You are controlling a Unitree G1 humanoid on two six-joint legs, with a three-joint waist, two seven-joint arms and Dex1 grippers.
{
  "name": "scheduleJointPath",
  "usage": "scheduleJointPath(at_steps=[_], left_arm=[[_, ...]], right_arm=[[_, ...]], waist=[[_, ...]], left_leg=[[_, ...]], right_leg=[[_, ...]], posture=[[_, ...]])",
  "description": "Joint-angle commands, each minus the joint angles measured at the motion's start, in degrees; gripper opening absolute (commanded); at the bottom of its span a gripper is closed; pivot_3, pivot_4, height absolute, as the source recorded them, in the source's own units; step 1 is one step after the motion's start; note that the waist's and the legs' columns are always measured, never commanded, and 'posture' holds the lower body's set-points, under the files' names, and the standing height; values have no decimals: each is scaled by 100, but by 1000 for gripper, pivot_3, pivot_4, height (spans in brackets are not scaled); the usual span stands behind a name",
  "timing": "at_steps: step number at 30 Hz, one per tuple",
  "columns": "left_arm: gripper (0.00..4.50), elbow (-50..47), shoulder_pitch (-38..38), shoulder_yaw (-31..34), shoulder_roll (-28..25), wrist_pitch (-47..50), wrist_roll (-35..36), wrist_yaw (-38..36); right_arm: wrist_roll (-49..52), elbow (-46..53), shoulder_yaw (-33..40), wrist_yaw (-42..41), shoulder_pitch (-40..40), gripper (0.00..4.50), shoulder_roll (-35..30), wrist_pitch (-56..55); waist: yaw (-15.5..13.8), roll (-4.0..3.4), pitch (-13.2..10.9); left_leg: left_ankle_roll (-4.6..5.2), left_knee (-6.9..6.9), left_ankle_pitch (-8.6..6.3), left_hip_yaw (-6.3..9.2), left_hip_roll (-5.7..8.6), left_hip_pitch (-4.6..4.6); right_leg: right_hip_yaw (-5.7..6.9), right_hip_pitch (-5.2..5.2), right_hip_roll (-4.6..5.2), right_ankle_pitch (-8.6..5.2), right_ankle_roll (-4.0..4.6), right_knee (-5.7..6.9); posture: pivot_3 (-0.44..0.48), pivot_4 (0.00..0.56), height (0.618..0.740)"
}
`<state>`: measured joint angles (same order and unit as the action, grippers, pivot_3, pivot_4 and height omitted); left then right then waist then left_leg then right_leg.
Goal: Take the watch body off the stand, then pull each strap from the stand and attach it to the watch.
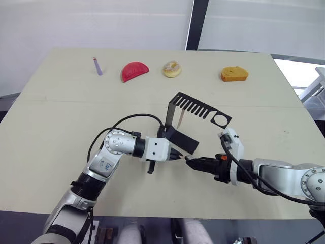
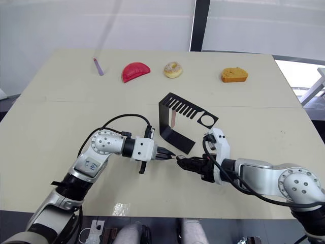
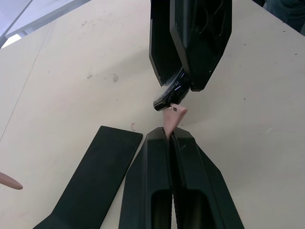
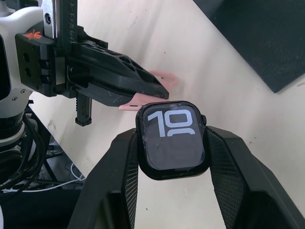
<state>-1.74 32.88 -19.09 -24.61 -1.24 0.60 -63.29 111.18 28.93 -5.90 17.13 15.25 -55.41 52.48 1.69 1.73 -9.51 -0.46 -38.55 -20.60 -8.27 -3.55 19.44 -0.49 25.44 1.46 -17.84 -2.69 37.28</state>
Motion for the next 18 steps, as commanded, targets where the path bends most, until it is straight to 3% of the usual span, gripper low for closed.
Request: scheduleJointPath(at_steps=[1, 18], left_arm=[[0, -262, 188, -107, 232, -98, 96, 123], [0, -458, 174, -136, 265, 137, 133, 105]], right_arm=[[182, 392, -120, -128, 116, 1599, 50, -1], [182, 242, -174, 69, 266, 1599, 102, 9]], waist=[[0, 0, 0], [-1, 0, 0]], left_leg=[[0, 0, 0, 0, 0, 0], [0, 0, 0, 0, 0, 0]], right_leg=[[0, 0, 0, 0, 0, 0], [0, 0, 0, 0, 0, 0]], posture=[[0, 150, 737], [0, 150, 737]])
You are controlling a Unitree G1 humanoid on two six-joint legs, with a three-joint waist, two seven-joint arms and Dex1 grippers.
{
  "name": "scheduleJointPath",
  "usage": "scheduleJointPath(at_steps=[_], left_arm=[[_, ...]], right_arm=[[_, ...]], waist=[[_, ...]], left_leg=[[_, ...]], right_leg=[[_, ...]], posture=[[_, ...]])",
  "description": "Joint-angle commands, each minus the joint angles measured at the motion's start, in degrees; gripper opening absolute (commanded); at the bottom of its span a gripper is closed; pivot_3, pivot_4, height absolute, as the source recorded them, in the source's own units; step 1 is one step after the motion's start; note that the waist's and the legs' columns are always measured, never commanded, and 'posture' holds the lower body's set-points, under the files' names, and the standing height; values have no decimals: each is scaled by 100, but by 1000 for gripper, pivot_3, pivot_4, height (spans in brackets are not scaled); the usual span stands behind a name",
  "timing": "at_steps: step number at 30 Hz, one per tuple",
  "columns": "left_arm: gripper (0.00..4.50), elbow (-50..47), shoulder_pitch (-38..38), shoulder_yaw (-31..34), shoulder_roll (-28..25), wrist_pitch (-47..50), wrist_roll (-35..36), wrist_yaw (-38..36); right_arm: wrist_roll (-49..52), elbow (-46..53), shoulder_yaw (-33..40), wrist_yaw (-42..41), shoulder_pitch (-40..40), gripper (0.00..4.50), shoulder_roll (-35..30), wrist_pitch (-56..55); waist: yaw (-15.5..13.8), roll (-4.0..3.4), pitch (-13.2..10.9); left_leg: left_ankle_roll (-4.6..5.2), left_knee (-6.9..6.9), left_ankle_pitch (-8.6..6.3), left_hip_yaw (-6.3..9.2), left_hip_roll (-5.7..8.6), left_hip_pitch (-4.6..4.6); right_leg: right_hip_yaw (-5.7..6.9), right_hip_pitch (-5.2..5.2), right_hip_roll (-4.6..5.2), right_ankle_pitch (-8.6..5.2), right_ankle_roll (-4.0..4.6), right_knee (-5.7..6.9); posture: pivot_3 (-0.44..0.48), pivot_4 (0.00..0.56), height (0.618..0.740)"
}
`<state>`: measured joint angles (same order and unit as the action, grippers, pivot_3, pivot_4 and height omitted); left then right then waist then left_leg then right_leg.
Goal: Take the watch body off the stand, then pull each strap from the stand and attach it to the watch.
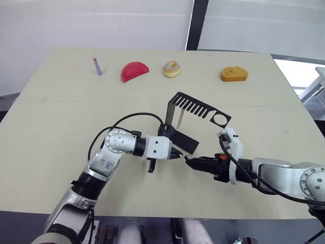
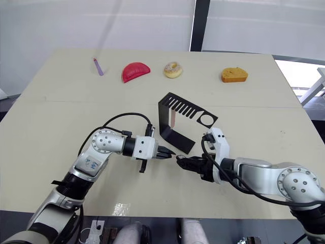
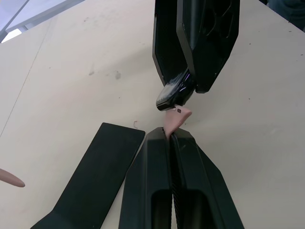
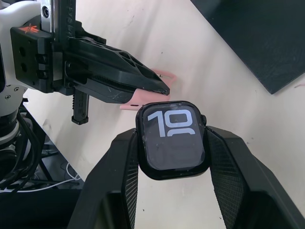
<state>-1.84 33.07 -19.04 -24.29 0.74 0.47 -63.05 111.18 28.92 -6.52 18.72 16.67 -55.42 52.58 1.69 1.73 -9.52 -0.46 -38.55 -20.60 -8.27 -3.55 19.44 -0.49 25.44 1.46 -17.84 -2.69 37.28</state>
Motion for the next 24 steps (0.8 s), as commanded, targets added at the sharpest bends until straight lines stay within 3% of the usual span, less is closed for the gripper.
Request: scheduleJointPath(at_steps=[1, 13, 24], left_arm=[[0, -451, 158, -144, 238, -51, 145, 86], [0, -492, 197, -160, 266, 14, 125, 129], [0, -770, 24, -261, 205, 172, 276, -101]], right_arm=[[182, 230, -121, -98, 144, 1599, 108, 11], [182, 249, -215, -109, 243, 1599, 155, 41], [182, 530, 41, -122, -243, 1599, -28, -159]], waist=[[-1, 0, 0], [1, 0, 0], [2, 0, 0]], left_leg=[[0, 0, 0, 0, 0, 0], [0, 0, 0, 0, 0, 0], [0, 0, 0, 1, 0, 0]], right_leg=[[0, 0, 0, 0, 0, 0], [0, 0, 0, 0, 0, 0], [0, 0, 0, 0, 0, 0]], posture=[[0, 150, 737], [0, 150, 737], [0, 150, 737]])
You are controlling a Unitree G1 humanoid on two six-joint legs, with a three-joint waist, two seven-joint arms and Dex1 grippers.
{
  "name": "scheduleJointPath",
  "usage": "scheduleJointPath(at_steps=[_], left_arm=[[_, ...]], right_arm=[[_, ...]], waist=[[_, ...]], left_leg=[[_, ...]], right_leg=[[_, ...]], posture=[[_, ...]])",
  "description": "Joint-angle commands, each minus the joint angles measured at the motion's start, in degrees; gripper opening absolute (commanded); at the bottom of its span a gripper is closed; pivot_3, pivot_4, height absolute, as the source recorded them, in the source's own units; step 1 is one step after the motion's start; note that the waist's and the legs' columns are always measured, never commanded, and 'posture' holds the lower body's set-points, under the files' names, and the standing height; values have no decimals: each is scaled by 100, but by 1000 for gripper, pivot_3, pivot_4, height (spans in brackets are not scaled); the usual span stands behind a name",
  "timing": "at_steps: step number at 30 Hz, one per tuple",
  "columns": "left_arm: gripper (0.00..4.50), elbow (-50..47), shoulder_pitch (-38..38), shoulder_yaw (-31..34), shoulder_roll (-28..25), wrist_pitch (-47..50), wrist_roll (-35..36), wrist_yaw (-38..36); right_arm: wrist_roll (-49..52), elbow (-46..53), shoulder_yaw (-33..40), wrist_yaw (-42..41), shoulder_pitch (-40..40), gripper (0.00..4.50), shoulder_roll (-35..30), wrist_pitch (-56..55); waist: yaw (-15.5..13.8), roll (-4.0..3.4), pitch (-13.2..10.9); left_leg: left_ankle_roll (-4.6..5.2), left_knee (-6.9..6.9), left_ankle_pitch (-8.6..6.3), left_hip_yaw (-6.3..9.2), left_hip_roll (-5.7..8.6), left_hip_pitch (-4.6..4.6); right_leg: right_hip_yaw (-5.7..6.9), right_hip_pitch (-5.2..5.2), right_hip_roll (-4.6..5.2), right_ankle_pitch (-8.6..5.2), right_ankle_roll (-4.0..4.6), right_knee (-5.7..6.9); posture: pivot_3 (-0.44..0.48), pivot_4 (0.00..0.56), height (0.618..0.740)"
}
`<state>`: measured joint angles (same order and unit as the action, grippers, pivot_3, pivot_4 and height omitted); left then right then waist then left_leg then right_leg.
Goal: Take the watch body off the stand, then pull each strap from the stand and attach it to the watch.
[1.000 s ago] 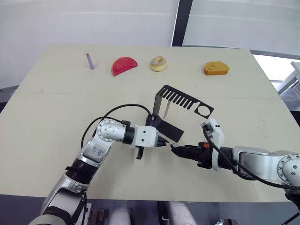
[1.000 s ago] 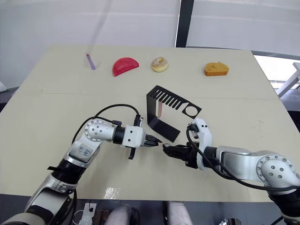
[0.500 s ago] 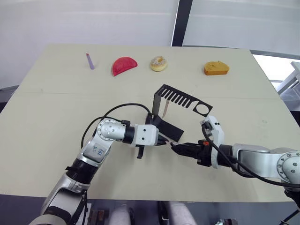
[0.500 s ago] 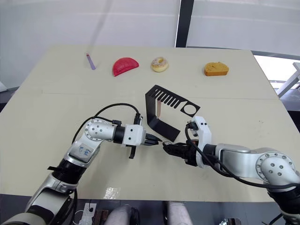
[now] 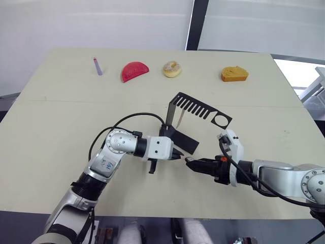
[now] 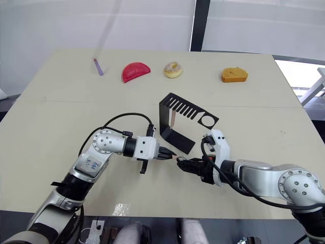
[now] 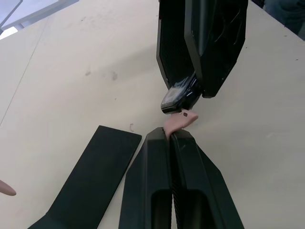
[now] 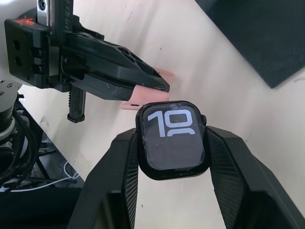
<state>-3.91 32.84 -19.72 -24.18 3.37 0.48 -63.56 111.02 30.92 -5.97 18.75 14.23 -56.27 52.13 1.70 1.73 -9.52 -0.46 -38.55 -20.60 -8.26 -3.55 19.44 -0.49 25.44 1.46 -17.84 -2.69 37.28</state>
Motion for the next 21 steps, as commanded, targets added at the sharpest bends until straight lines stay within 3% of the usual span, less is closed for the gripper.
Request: scheduleJointPath(at_steps=[1, 21], left_arm=[[0, -589, 36, -206, 194, -71, 278, -64], [0, -721, -5, -290, 85, 147, 154, -127]], right_arm=[[198, 345, -27, -108, -8, 1599, 69, -136], [198, 320, -121, -122, 86, 1599, 62, -143]], waist=[[2, 0, 0], [-1, 0, 0]], left_leg=[[0, 0, 0, 0, 0, 0], [0, 0, 0, 0, 0, 0]], right_leg=[[0, 0, 0, 0, 0, 1], [0, 0, 0, 0, 0, -1]], posture=[[0, 150, 737], [0, 150, 737]])
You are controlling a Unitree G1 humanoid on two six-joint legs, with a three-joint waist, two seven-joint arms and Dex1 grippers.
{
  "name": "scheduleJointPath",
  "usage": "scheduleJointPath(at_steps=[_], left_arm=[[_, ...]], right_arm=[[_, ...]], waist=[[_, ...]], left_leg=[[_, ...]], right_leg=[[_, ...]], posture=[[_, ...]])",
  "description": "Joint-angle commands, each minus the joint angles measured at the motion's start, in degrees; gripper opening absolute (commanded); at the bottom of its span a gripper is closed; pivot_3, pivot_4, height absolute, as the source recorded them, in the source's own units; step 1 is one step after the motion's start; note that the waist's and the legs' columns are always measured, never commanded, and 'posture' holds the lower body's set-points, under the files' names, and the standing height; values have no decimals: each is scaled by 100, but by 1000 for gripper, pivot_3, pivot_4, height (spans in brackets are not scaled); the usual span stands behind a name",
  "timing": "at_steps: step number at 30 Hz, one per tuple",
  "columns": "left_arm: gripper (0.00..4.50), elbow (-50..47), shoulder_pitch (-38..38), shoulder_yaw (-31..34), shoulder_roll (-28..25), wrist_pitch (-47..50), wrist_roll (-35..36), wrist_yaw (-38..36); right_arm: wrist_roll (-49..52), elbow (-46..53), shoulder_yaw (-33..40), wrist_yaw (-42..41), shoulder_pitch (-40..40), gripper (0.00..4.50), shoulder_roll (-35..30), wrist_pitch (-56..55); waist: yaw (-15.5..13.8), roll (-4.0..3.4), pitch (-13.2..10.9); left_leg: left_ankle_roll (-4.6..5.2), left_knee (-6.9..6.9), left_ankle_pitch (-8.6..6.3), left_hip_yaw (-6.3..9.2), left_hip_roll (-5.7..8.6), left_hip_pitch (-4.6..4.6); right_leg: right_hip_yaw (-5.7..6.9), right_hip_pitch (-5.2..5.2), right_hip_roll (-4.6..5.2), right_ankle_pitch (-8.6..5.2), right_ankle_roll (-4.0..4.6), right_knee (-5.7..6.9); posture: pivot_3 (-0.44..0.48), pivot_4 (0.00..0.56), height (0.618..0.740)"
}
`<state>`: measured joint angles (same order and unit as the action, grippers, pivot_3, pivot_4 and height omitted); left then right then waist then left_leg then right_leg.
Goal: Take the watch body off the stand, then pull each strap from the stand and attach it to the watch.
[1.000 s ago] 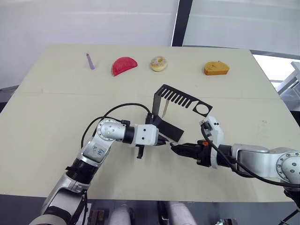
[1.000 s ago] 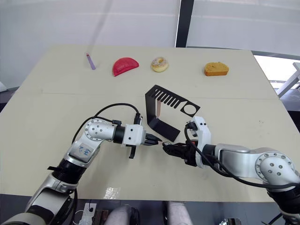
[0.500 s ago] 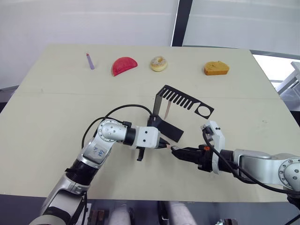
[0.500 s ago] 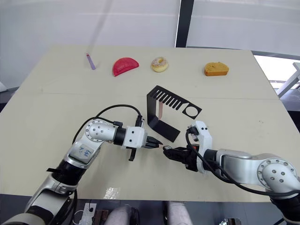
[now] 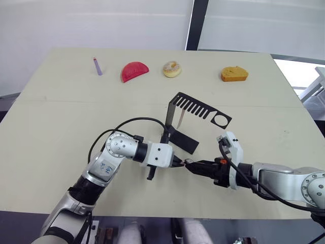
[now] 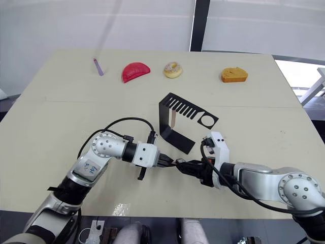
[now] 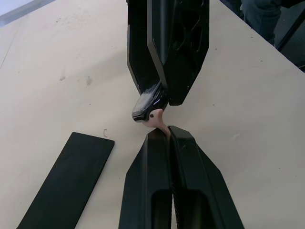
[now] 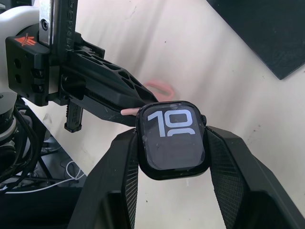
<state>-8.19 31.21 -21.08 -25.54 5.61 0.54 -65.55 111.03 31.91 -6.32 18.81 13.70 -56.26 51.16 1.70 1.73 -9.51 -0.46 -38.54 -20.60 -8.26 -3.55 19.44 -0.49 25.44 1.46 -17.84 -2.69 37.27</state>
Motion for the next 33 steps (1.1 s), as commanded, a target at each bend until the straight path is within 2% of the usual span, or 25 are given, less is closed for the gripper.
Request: scheduleJointPath(at_steps=[1, 33], left_arm=[[0, -286, 160, -148, 219, -66, 135, 89], [0, 52, 319, -68, 187, -181, -3, 245]], right_arm=[[197, 216, -90, -128, 144, 1599, 66, -42], [197, 273, -76, -277, 178, 1599, -41, 6]], waist=[[-2, 0, 0], [-3, 0, 0]], left_leg=[[0, 0, 0, 0, 0, 0], [0, 0, 0, 0, 0, 0]], right_leg=[[0, 0, 0, 0, 0, 0], [0, 0, 0, 0, 0, 0]], posture=[[0, 150, 737], [0, 150, 737]])
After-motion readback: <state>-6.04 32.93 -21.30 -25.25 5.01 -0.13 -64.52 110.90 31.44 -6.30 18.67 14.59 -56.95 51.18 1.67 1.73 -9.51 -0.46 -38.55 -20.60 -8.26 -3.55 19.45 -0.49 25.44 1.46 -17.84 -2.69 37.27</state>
